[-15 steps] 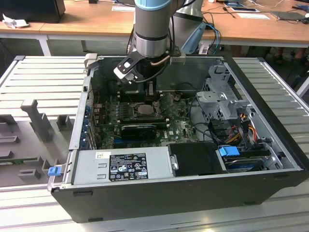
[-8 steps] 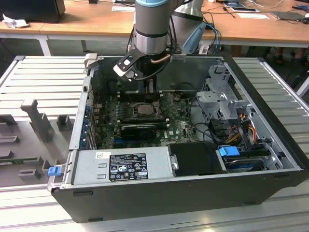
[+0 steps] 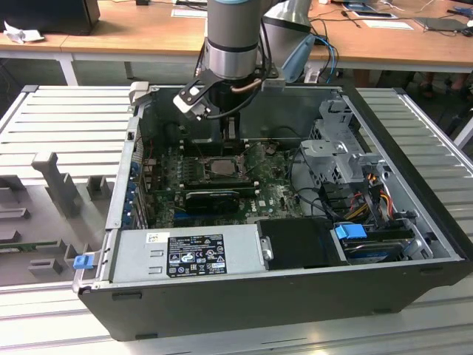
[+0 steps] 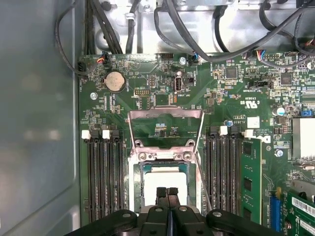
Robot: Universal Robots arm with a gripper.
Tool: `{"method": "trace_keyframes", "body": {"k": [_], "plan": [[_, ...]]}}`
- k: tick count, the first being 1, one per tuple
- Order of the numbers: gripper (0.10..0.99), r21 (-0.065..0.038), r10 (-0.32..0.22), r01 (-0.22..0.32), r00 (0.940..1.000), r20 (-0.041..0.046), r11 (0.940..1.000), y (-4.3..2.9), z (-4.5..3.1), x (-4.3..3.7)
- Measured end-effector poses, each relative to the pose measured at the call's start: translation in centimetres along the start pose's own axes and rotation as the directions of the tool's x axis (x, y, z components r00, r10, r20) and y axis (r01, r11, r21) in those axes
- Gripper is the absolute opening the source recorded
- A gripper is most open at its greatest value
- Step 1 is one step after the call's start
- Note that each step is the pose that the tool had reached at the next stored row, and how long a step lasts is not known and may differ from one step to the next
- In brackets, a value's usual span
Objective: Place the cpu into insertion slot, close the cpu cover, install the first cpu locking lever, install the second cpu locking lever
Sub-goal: 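Close the cpu cover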
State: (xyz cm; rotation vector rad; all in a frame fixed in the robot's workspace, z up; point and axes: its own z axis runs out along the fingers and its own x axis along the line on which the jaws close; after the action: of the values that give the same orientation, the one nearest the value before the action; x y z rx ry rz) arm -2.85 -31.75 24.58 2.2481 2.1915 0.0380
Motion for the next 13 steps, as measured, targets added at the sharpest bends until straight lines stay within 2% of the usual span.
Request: {"method": "trace_keyframes", "body": {"k": [6,9,13], "plan": [[0.106,0.0,0.0,0.0,1.0,0.0001,1.0,0.01,-0.51,0.01],[0.106,0.0,0.0,0.0,1.0,0.0001,1.0,0.03,-1.23,0.03],[0.106,0.0,0.0,0.0,1.0,0.0001,1.0,0.28,-1.3,0.03]]}}
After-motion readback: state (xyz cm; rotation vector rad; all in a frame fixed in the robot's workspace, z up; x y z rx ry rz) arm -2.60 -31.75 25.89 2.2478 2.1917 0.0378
